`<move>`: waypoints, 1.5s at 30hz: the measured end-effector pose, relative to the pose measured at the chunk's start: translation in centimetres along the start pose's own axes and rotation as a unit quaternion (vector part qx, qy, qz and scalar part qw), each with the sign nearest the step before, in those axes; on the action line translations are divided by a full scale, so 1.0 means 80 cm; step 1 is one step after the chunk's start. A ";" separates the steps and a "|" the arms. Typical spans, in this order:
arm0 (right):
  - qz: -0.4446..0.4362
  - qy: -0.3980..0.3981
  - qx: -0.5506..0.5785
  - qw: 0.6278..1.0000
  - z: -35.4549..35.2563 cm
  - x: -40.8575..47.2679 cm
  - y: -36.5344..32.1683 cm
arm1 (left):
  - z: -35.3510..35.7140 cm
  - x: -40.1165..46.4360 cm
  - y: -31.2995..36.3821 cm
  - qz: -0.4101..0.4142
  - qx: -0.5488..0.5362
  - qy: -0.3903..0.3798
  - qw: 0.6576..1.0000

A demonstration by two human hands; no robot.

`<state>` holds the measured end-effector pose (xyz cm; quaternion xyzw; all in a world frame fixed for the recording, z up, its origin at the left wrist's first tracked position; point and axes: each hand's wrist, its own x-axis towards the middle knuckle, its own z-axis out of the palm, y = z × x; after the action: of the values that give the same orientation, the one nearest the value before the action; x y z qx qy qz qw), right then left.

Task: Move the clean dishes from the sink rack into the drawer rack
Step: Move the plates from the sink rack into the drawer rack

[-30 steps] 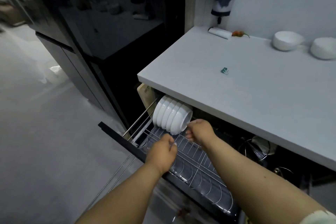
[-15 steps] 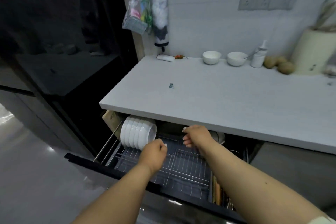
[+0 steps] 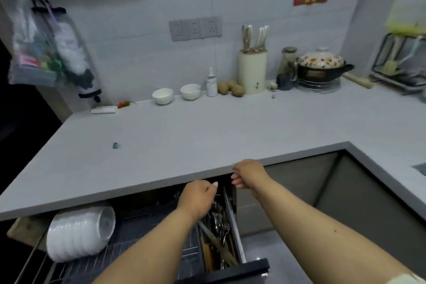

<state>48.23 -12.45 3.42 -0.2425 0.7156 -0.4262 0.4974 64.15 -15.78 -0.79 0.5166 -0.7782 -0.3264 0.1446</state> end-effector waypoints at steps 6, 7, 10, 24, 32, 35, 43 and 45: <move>0.014 0.083 0.037 0.996 -0.141 0.016 0.009 | 0.068 0.038 0.114 0.060 -0.015 -0.058 0.996; 0.015 0.100 0.041 0.994 -0.167 0.020 0.011 | 0.081 0.045 0.133 0.072 -0.018 -0.066 0.995; 0.017 0.155 0.067 0.986 -0.246 0.031 0.022 | 0.122 0.063 0.187 0.099 -0.028 -0.092 0.990; 0.101 0.397 0.083 0.908 -0.601 0.023 0.154 | 0.356 0.108 0.434 0.242 -0.012 -0.222 0.944; 0.280 0.488 -0.043 0.825 -0.698 -0.009 0.228 | 0.436 0.102 0.506 0.258 0.013 -0.280 0.925; 0.312 0.465 -0.092 0.823 -0.714 -0.001 0.243 | 0.454 0.107 0.514 0.246 0.015 -0.288 0.926; 0.333 0.403 -0.310 0.794 -0.757 0.002 0.248 | 0.482 0.119 0.527 0.241 0.027 -0.292 0.925; 0.342 0.383 -0.336 0.789 -0.763 0.002 0.250 | 0.487 0.121 0.528 0.244 0.035 -0.295 0.923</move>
<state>-6.41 20.31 -5.02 0.0497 0.9817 -0.0185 0.1831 8.17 0.21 -3.15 0.1962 -0.8985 -0.3911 -0.0346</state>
